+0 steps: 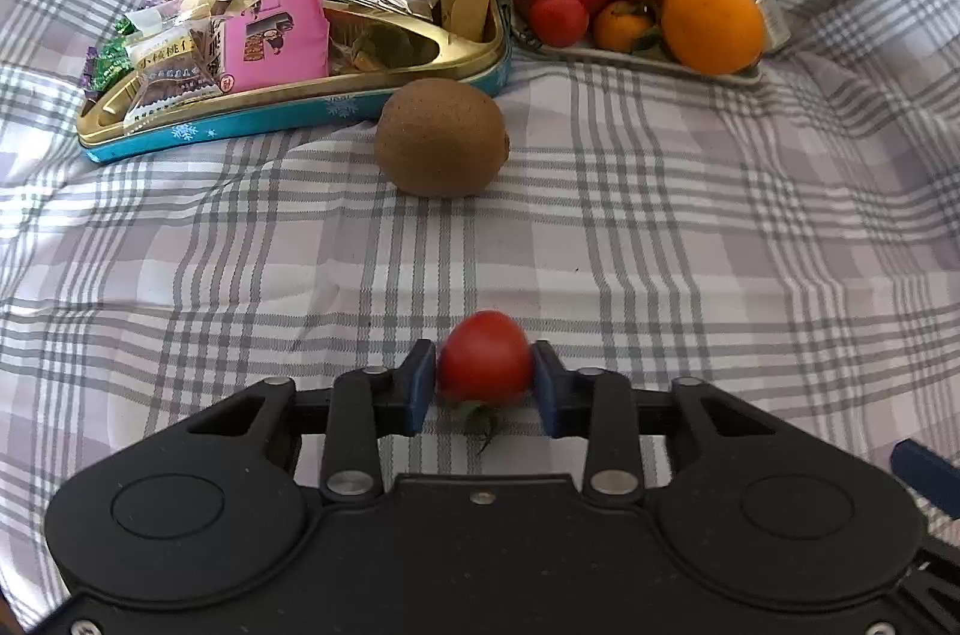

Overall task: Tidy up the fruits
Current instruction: 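Grasp the remaining cherry tomato with the left tool while the right tool approaches the kiwi, then grasp the brown kiwi with the right tool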

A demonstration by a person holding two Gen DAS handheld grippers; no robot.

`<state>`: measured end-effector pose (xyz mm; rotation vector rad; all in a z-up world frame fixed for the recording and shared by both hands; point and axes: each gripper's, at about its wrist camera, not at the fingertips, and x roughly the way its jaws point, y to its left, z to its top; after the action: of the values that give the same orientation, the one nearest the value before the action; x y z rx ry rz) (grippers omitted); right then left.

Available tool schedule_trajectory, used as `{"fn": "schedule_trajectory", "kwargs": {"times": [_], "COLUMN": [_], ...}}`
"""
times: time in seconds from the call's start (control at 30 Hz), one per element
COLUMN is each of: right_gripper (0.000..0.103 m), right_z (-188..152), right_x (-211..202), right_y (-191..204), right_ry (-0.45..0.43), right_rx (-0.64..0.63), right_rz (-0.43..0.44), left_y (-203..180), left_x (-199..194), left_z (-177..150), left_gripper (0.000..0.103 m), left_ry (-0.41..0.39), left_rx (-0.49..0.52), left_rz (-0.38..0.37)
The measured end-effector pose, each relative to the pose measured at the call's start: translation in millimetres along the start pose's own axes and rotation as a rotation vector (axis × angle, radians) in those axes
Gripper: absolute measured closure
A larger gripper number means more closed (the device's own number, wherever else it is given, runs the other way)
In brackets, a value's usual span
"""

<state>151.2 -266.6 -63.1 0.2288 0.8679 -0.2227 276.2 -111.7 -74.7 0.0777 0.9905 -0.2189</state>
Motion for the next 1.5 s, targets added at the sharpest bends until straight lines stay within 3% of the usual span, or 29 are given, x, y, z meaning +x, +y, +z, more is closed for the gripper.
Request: {"fn": "schedule_trajectory", "kwargs": {"times": [0.37,0.63,0.93,1.5], "right_gripper": [0.052,0.052,0.05,0.042], "right_z": [5.6,17.6,33.9,81.3], "right_x": [-1.6,6.7,29.1,70.8], "right_y": [22.8,57.9,94.8,151.3], "right_ry": [0.001,0.003,0.011,-0.076], "right_rx": [-0.047,-0.089,-0.114,-0.112], "right_rz": [0.015,0.054,0.093,0.142], "left_y": [46.9,92.8,122.3,152.4], "left_x": [-8.1,-3.4,-6.2,-3.0], "left_z": [-4.9,-16.1,-23.2,-21.3], "left_gripper": [0.061,0.061,0.061,0.06], "left_ry": [-0.019,0.012,-0.004,-0.014], "left_rx": [-0.071,-0.142,-0.176,-0.231], "left_rz": [0.051,0.091,0.025,-0.032]}}
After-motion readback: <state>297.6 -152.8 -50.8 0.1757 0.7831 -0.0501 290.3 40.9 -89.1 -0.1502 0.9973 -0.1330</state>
